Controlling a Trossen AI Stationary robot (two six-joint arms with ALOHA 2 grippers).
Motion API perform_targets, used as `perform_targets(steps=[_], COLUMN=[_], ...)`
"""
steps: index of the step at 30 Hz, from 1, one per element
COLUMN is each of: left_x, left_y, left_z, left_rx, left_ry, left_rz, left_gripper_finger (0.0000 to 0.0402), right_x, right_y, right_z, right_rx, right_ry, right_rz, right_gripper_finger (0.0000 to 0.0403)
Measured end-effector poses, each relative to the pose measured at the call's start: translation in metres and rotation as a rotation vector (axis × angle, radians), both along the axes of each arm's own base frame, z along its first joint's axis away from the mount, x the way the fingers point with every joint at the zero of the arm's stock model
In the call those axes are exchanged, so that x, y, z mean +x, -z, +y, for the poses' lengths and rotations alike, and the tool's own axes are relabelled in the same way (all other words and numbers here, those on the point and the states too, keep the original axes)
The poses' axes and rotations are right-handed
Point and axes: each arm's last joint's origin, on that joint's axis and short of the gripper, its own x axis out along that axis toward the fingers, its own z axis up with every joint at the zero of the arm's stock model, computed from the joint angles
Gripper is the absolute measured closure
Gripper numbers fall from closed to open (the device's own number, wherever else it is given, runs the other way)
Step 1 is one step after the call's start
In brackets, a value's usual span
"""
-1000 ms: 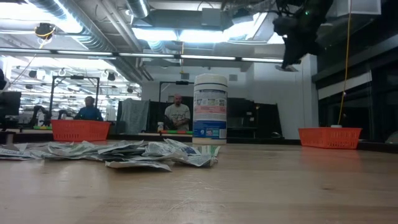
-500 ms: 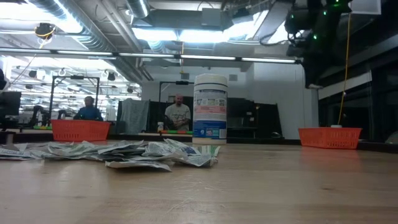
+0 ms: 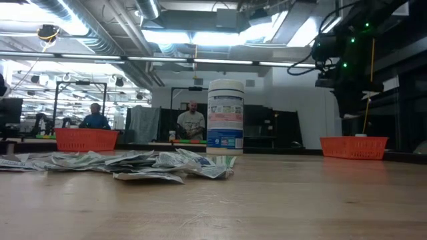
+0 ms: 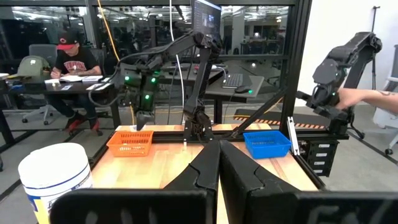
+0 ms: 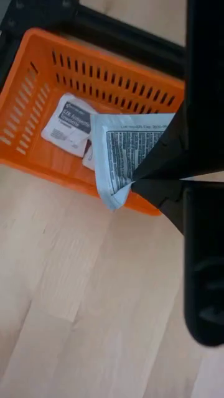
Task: Pick & Place First Aid Supplies
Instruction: Put the gray towelette pack into the right orange bin, then put the blue alcohol pad into the blue bin
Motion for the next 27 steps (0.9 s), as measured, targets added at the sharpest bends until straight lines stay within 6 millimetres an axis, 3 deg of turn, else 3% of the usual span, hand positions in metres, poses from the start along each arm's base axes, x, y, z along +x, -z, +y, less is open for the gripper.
perform_targets(steps=[11, 22, 27], left_x=[0.0000, 0.0000, 0.0000], left_y=[0.0000, 0.0000, 0.0000], left_z=[0.0000, 0.0000, 0.0000], left_rx=[0.000, 0.000, 0.000], left_ry=[-0.001, -0.001, 0.000], left_rz=[0.000, 0.000, 0.000], left_gripper_finger=[0.0398, 0.0397, 0.0397], right_x=[-0.0001, -0.0003, -0.0004], right_y=[0.0113, 0.0113, 0.0113], right_z=[0.0001, 0.0001, 0.0001], right_rx=[-0.006, -0.011, -0.013], right_ry=[-0.001, -0.001, -0.021], right_rz=[-0.003, 0.006, 0.015], right_gripper_finger=[0.0390, 0.0290, 0.0263])
